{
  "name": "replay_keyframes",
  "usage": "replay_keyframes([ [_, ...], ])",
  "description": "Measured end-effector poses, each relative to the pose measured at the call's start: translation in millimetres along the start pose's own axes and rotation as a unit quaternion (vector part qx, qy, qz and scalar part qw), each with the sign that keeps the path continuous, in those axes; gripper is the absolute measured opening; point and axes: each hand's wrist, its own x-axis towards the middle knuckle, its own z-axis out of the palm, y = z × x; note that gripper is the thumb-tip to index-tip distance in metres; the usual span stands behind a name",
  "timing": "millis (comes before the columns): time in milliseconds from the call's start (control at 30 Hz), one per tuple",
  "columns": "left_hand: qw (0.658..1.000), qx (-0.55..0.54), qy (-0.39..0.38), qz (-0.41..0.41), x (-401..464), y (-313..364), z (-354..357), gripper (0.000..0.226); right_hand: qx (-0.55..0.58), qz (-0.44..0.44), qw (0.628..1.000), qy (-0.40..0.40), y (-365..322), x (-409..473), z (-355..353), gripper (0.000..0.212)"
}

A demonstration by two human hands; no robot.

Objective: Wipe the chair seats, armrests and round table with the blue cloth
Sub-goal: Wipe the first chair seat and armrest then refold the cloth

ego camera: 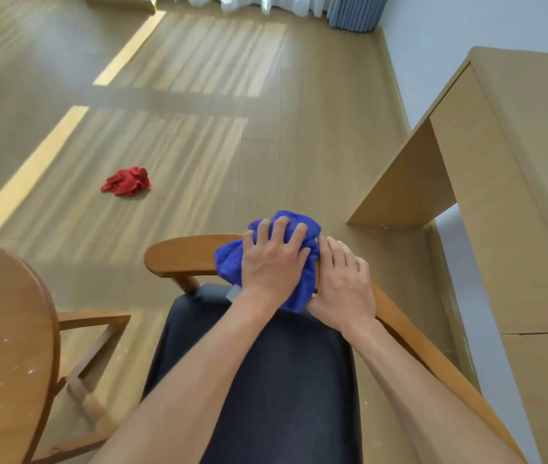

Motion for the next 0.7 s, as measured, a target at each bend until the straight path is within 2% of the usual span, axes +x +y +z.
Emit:
replay_keyframes([
  [100,1.000,-0.014,-0.002,0.020,-7,-37,-6,0.037,0.014,-0.018,1.000,-0.019,5,-1,-1,0.098],
  [267,0.983,-0.008,-0.025,-0.181,-34,-146,-19,0.039,0.012,-0.010,0.999,-0.035,3,1,1,0.097],
  [367,0.975,0.030,-0.003,-0.221,-41,-138,-17,0.035,0.019,-0.003,0.999,-0.039,1,2,0,0.088],
  [433,0.979,0.037,0.013,-0.202,-32,-102,-11,0.033,0.030,0.005,0.999,-0.038,1,2,0,0.079],
  [567,0.995,0.015,0.024,-0.095,-9,-27,0,0.032,0.042,0.012,0.999,-0.024,0,2,-3,0.065],
  [633,0.999,0.001,0.018,-0.047,-7,-14,0,0.033,0.041,0.009,0.999,-0.013,0,2,-4,0.063],
  [700,1.000,-0.008,0.013,-0.018,-10,-29,-4,0.035,0.041,0.007,0.999,-0.012,0,1,-5,0.063],
])
